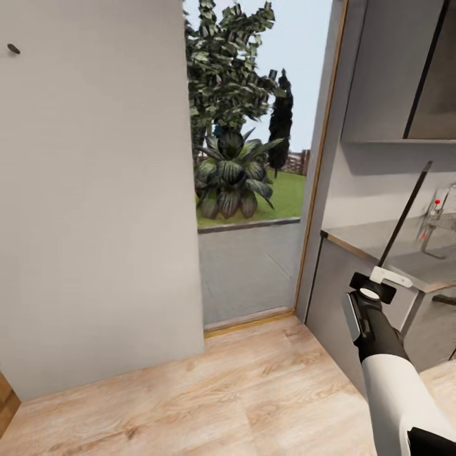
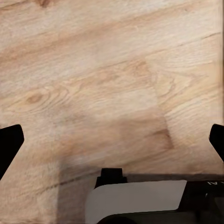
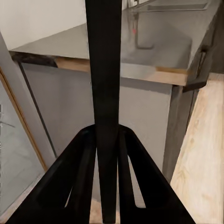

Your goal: Pick up the poster from the kitchen countertop and hang it on one of the wall nails in the kitchen.

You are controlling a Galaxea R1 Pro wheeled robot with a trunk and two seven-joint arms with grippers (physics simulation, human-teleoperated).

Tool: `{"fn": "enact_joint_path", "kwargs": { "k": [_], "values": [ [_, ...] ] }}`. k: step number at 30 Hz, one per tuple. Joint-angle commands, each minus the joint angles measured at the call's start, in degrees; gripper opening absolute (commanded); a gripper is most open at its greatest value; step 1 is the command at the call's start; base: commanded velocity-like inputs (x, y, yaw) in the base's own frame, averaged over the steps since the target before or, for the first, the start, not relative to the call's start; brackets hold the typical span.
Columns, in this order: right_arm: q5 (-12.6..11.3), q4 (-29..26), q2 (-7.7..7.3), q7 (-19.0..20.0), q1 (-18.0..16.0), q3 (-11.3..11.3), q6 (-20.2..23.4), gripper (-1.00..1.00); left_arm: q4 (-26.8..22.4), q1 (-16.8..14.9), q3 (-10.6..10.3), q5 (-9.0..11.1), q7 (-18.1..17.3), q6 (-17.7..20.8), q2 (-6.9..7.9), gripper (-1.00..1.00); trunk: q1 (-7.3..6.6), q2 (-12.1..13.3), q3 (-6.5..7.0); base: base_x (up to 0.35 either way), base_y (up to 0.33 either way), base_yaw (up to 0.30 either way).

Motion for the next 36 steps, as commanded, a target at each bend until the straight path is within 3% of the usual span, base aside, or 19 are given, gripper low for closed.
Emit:
{"fn": "enact_joint_path", "kwargs": {
  "k": [1, 5, 10, 13, 18, 22, 25, 27, 29, 31, 33, 35, 36],
  "values": [
    [0.0, -0.1, -0.02, 0.4, 0.1, 0.1, 0.4, -1.00, -0.1, 0.0, 0.0, 0.0, 0.0, -0.1, 0.00, 1.00, -0.03, 0.0, -0.05, -0.298, -0.131, 0.000],
    [0.1, -0.5, -0.13, 7.3, 1.7, 0.1, 0.3, -1.00, -0.1, 0.0, 0.1, 0.0, 0.0, -0.1, 0.00, 1.00, -0.03, 0.0, -0.05, -0.307, -0.130, 0.000],
    [0.5, -0.9, -0.18, 12.7, 3.0, 0.2, 0.2, -1.00, -0.1, 0.0, 0.1, 0.0, 0.0, -0.1, 0.00, 1.00, -0.03, 0.0, -0.05, -0.215, -0.106, 0.000],
    [1.6, -3.3, -0.19, 18.9, 4.7, 2.2, 0.1, -1.00, -0.1, 0.0, 0.1, 0.0, 0.0, -0.1, 0.00, 1.00, -0.03, 0.0, -0.05, -0.051, -0.027, 0.000],
    [2.0, -7.8, -0.19, 23.8, 7.4, 3.9, 0.2, -1.00, -0.1, 0.0, 0.1, 0.0, 0.0, -0.1, 0.00, 1.00, -0.03, 0.0, -0.05, -0.016, -0.009, 0.000],
    [2.2, -12.2, -0.34, 29.2, 10.3, 8.1, 0.2, -1.00, -0.1, 0.0, 0.1, 0.0, 0.0, -0.1, 0.00, 1.00, -0.03, 0.0, -0.05, -0.004, -0.002, 0.000],
    [2.2, -17.7, -0.79, 34.2, 14.6, 13.4, 0.3, -1.00, -0.1, 0.0, 0.1, 0.0, 0.0, -0.1, 0.00, 1.00, -0.03, 0.0, -0.05, 0.000, 0.000, 0.000],
    [2.3, -19.2, -1.21, 37.8, 16.3, 14.8, 0.2, -1.00, -0.1, 0.0, 0.1, 0.0, 0.0, -0.1, 0.00, 1.00, -0.03, 0.0, -0.05, 0.000, 0.000, 0.000],
    [2.3, -20.2, -2.32, 42.9, 17.8, 15.6, 0.2, -1.00, -0.1, 0.0, 0.1, 0.0, 0.0, -0.1, 0.00, 1.00, -0.03, 0.0, -0.05, 0.000, 0.000, 0.000],
    [2.3, -20.8, -3.96, 50.9, 19.0, 16.0, 0.1, -1.00, -0.1, 0.0, 0.1, 0.0, 0.0, -0.1, 0.00, 1.00, -0.03, 0.0, -0.05, 0.000, 0.000, 0.000],
    [2.4, -21.0, -4.45, 54.9, 19.4, 16.1, 0.0, -1.00, -0.1, 0.0, 0.1, 0.0, 0.0, -0.1, 0.00, 1.00, -0.03, 0.0, -0.05, 0.000, 0.000, 0.000],
    [3.7, -21.1, -5.80, 62.1, 20.4, 16.1, 0.0, -1.00, -0.1, 0.0, 0.1, 0.0, 0.0, -0.1, 0.00, 1.00, -0.03, 0.0, -0.05, 0.000, 0.000, 0.000],
    [4.1, -21.1, -6.12, 63.8, 20.6, 16.1, 0.0, -1.00, -0.1, 0.0, 0.1, 0.0, -0.1, -0.1, 0.00, 1.00, -0.03, 0.0, -0.05, 0.000, 0.000, 0.000]
  ]
}}
